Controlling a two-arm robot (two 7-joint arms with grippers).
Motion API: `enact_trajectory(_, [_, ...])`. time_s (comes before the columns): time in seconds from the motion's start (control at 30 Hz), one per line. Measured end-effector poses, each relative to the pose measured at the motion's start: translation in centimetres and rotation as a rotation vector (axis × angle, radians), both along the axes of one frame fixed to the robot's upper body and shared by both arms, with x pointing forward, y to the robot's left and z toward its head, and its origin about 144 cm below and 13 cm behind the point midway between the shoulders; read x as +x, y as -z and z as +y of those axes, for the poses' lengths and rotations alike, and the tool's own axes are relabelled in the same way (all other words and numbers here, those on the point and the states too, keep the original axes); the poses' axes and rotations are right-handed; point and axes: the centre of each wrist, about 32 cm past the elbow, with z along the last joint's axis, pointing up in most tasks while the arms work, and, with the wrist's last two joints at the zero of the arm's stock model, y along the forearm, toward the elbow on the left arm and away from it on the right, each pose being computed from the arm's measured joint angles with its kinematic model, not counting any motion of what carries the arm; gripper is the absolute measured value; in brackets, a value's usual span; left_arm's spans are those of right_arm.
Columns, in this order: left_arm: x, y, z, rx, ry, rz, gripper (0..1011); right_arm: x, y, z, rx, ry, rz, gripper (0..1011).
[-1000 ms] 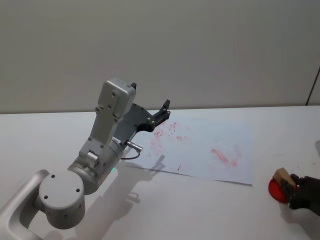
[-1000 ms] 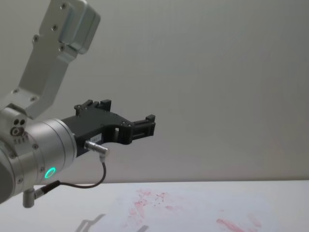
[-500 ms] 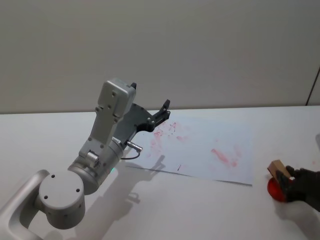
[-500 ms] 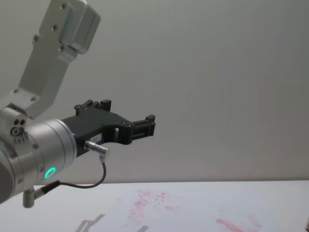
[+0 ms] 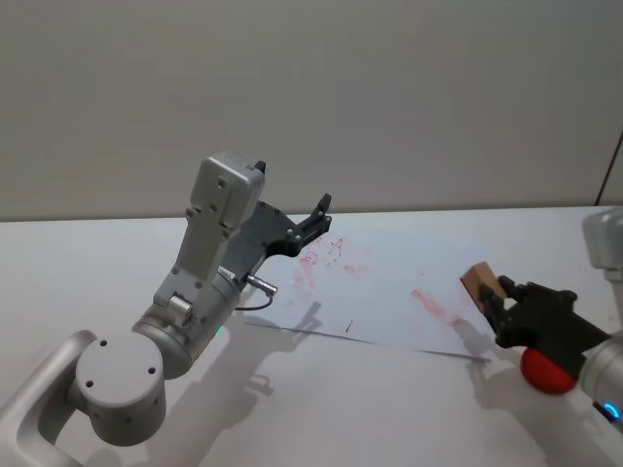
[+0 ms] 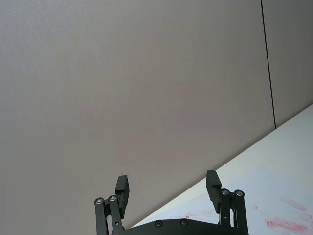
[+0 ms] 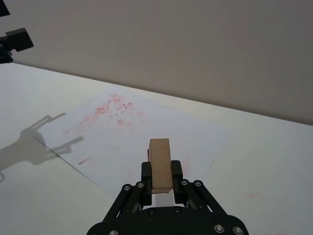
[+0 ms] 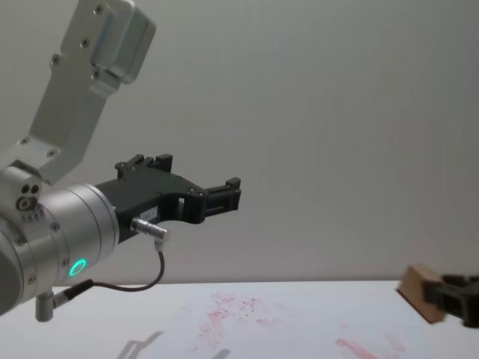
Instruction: Use the one hand to pick up the stamp and affix it onto the A4 paper.
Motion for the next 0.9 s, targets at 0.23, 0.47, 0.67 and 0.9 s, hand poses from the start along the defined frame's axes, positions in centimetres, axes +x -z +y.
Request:
enact_trajectory(0.23, [0.0,0.0,0.0,0.0,0.0,0.0,1001,0.9,0.0,1.5,-0.008,-0.026,0.013,224])
enact_trajectory(0.47, [0.0,0.0,0.0,0.0,0.0,0.0,1001,1.7,0.4,2.6,-0.058,-0.042,0.043,224])
enact_trajectory(0.67, [0.0,0.0,0.0,0.0,0.0,0.0,1001,2.4,0.9,3.2,-0.1,-0.047,0.072,223])
enact_trajectory(0.9, [0.0,0.0,0.0,0.0,0.0,0.0,1001,2.9,1.5,3.7,-0.135,-0.047,0.106,224])
